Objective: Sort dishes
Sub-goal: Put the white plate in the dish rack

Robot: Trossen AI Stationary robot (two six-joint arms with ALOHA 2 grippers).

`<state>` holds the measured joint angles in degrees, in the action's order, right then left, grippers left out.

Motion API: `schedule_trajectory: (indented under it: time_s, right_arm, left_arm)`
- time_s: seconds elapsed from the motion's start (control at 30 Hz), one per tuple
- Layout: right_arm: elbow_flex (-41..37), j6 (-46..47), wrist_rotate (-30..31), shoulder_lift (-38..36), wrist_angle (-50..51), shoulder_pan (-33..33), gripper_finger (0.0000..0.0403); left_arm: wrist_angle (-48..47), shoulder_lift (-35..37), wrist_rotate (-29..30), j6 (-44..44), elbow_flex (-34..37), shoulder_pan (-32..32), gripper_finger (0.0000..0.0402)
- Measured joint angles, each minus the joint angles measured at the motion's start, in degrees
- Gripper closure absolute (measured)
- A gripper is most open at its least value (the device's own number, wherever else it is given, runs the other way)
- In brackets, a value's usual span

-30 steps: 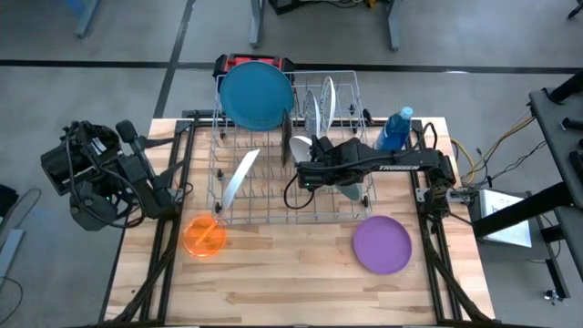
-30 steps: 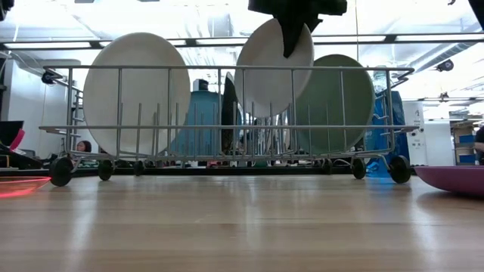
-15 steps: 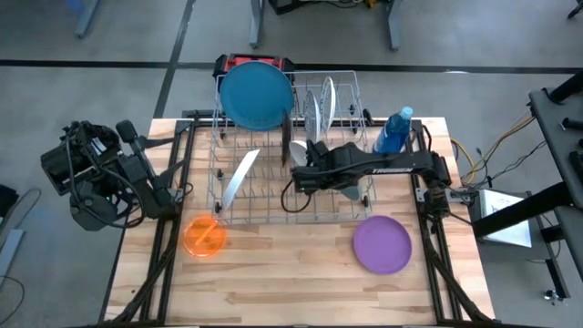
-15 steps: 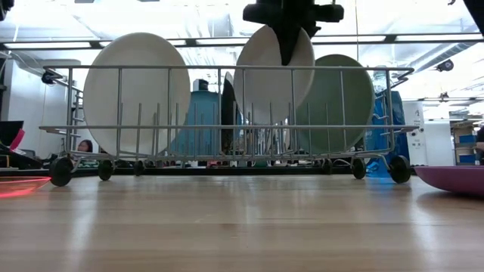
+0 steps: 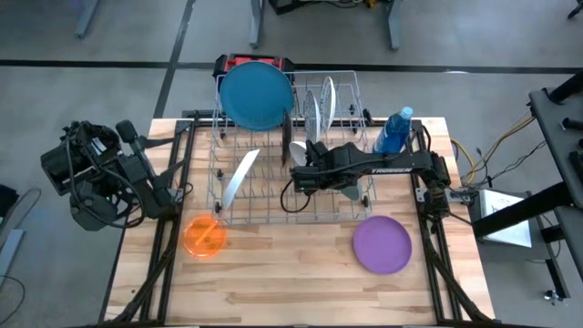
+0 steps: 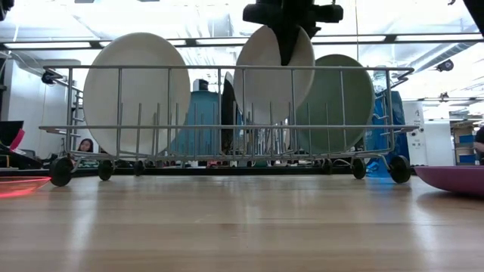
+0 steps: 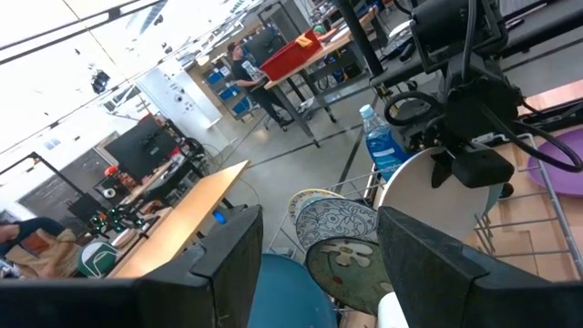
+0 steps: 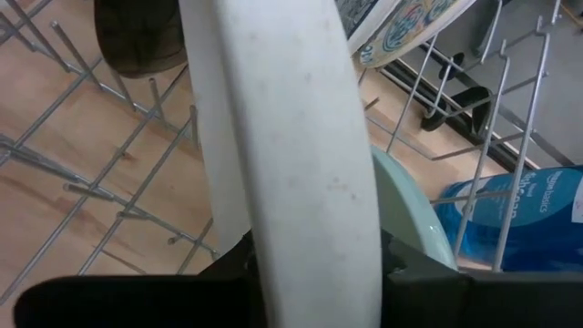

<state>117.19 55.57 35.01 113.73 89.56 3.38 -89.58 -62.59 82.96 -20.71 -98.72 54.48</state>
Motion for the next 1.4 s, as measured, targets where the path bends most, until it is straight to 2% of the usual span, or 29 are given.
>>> schedule_trajectory:
  time_s: [0.9, 1.4]
  right_arm:
    - [0.0, 0.0, -0.6, 0.0, 0.0, 0.1, 0.0227]
    - [0.0, 0.0, -0.6, -0.1, 0.0, 0.1, 0.0196]
  left_arm:
    - [0.0, 0.0, 0.0, -0.9, 0.0, 0.0, 0.0196]
    - [0.0, 0.0, 0.0, -0.9, 0.2, 0.0, 0.0196]
